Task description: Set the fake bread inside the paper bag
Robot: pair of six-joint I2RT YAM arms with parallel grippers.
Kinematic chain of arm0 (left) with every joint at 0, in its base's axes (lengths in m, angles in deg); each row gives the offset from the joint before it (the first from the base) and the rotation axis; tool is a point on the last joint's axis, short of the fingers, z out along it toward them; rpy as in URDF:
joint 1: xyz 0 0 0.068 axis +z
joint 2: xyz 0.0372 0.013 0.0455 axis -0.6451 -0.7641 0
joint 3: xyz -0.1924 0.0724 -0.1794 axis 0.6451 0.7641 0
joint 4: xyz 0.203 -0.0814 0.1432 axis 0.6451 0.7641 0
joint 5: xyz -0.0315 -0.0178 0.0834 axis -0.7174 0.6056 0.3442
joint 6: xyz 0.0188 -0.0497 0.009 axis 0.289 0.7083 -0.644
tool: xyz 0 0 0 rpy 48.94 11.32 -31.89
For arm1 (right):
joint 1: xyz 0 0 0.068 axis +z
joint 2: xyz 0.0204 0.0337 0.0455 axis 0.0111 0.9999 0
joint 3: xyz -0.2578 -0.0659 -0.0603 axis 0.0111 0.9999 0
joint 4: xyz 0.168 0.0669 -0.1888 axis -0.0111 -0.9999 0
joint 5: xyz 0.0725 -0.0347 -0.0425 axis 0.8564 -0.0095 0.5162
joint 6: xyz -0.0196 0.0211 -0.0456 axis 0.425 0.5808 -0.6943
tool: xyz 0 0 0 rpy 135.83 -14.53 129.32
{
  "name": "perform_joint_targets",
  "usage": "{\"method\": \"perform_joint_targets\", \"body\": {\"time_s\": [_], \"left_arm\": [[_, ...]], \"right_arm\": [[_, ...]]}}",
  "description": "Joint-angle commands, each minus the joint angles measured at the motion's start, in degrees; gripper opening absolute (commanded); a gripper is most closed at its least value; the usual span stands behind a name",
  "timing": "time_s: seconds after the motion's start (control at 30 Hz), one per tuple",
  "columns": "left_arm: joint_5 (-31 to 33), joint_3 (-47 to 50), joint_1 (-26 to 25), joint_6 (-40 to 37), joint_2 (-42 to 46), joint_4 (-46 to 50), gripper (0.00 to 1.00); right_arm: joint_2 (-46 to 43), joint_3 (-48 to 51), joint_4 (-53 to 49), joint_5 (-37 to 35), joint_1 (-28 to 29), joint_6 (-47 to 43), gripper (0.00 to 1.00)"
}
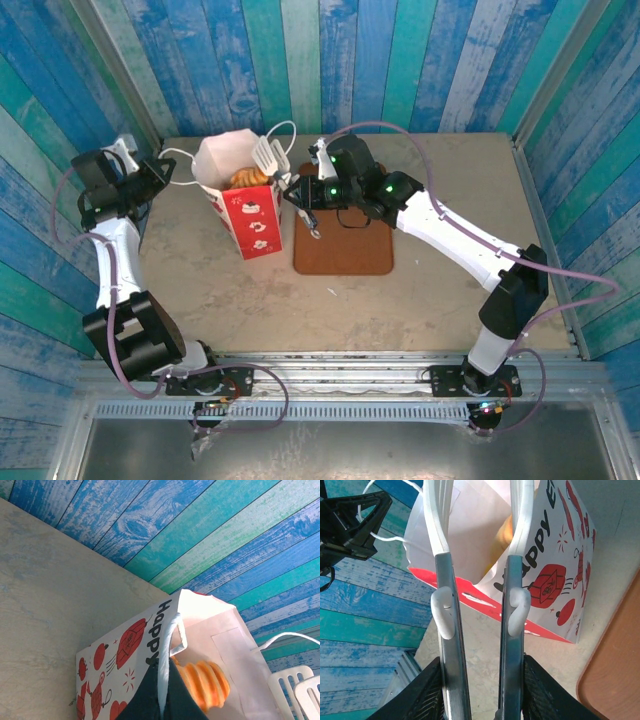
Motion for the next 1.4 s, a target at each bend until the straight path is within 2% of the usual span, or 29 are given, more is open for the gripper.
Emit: {"method": "perform_joint_targets", "body": {"time_s": [0.0, 0.23, 0.37, 0.47, 0.53, 0.7, 0.87, 1.1, 1.23, 1.37], "left_arm": [[-1.0, 0.0, 0.1, 0.0, 3.0, -1.2, 0.02], [-4.3, -1.0, -0.1, 0.9, 2.9, -2.0, 0.08], [-5.8, -2.7, 0.0, 0.8, 2.8, -1.6, 0.2], [-5.8, -4.0, 0.0, 0.8, 3.4, -1.4, 0.45], [-5.3, -4.9, 0.0, 0.8, 4.0, -1.1, 0.66], [-0.9, -7.0, 0.0, -1.2, 6.4, 1.7, 0.96], [4.8, -7.7, 0.0, -2.3, 11.0, 3.7, 0.94], [7.1, -8.9, 0.0, -5.6, 17.3, 9.8, 0.94], [8.2, -5.3, -0.3, -7.0, 23.3, 13.4, 0.94], [10.3, 1.3, -3.4, -6.1, 31.2, 15.5, 0.94]], "right_arm": [[-0.8, -2.2, 0.6, -0.6, -0.3, -0.3, 0.41], [-1.5, -2.5, 4.5, 1.4, -0.4, -0.5, 0.41], [-2.3, -3.2, 7.2, 3.5, -0.9, -0.1, 0.4], [-3.3, -4.2, 8.0, 5.1, -1.5, 0.2, 0.4], [-4.8, -4.2, 8.4, 5.9, -1.9, 0.7, 0.4], [-11.1, -0.9, 9.9, 4.5, -2.8, 0.4, 0.4], [-19.2, 2.6, 5.8, 0.1, -4.6, -2.0, 0.4], [-28.2, 7.3, -8.6, -14.9, -4.8, -8.3, 0.4], [-30.6, 11.2, -16.1, -23.9, -3.5, -9.4, 0.39], [-31.1, 16.1, -21.4, -31.5, -1.3, -10.0, 0.38]]}}
